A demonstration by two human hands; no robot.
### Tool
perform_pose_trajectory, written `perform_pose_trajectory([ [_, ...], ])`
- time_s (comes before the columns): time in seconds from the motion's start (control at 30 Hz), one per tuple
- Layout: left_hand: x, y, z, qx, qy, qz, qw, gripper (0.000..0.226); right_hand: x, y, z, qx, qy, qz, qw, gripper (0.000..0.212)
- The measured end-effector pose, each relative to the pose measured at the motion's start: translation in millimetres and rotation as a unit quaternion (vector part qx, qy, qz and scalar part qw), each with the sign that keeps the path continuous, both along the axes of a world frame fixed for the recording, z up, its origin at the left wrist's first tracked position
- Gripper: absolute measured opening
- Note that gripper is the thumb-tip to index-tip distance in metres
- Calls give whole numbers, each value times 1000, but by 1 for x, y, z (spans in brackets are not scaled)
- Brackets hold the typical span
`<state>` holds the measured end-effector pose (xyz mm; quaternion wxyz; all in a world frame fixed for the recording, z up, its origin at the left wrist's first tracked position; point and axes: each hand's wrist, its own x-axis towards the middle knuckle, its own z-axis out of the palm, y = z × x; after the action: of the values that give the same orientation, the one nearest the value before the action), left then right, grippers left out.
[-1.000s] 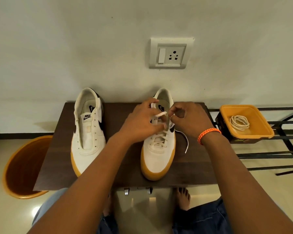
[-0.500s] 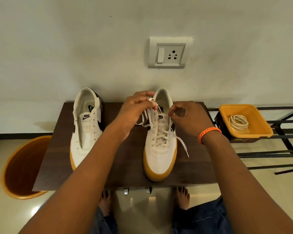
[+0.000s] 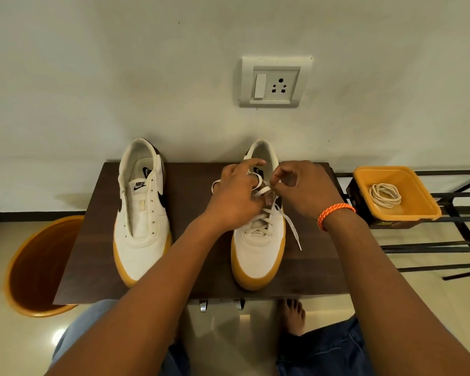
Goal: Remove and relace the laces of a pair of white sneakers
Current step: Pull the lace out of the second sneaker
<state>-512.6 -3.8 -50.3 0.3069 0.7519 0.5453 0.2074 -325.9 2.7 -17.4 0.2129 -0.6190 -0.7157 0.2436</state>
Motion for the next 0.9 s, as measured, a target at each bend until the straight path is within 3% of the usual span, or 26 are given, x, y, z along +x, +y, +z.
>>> perform_pose_trajectory([
  [0.1,-10,7,6,-72,-142,4,987,3,2,-1,1,-8,8,-2,1000,11],
  [0.17,-15,7,18,-151,-258,24,954,18,3,-1,1,-8,11,-1,1000,11],
  [0.23,-19,7,24,-167,-314,61,933,22,2,-1,1,-7,11,-1,1000,10],
  [0.3,-20,7,21,-110,-268,71,954,15,1,-1,1,-7,10,0,1000,11],
  [0.37,-16,6,10,-42,-99,25,994,20,0,-1,1,-8,10,-2,1000,11],
  [0.43,-7,-1,3,-1,19,-7,1000,27,-1,-1,0,-9,12,-4,1000,11],
  [0.6,5,-7,-3,44,70,-19,996,24,0,0,-1,-6,12,-1,1000,10],
  [0.67,3,-4,-2,22,34,-21,999,21,0,0,-1,-7,9,0,1000,11],
  [0.73,-3,-1,9,-27,-70,0,997,13,1,0,-1,-6,5,0,1000,11],
  [0.83,-14,3,23,-127,-238,67,961,15,2,0,-1,-7,5,3,1000,10],
  [0.9,-14,1,28,-145,-274,104,945,16,2,0,-1,-6,5,1,1000,10],
])
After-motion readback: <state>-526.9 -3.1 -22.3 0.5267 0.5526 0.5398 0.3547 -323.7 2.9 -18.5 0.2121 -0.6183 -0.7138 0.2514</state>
